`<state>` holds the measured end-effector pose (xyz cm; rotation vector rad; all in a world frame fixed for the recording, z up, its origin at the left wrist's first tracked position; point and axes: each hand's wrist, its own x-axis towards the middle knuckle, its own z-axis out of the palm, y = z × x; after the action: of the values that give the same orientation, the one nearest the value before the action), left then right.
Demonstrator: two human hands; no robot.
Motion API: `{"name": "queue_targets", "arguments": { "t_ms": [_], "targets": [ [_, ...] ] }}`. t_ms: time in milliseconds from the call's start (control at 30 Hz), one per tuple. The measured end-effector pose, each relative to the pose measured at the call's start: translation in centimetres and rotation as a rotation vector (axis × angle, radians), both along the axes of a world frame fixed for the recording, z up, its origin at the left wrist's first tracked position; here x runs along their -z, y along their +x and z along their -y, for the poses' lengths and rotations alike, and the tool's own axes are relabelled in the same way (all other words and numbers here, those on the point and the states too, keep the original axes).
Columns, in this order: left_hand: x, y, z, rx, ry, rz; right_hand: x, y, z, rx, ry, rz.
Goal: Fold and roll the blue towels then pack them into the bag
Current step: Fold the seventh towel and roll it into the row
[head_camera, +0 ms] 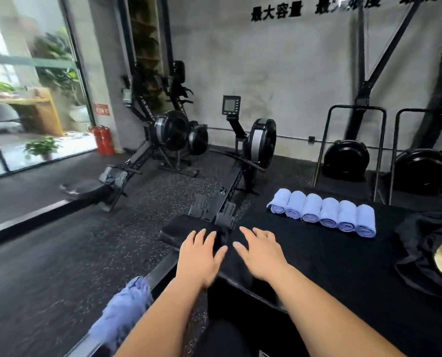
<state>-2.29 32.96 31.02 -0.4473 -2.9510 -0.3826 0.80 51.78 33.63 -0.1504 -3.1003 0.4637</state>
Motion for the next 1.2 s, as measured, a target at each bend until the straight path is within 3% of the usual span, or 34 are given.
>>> {"name": "queue_targets", "arguments": {
  "t_ms": [600,1033,1200],
  "targets": [
    [11.3,5.1,19.6,-0.309,-0.030,0.233,7.9,-2.1,20.2,-0.381,0.028,0.144],
    [20.3,5.5,24.6,-0.396,-0.070,0.419,19.1,-3.0,25.3,-0.452,-0.020,0.408],
    [23.2,4.1,25.9,-0.420,-0.074,0.490,21.4,-5.1,27.2,-0.495,-0.001,0.414]
  ]
}}
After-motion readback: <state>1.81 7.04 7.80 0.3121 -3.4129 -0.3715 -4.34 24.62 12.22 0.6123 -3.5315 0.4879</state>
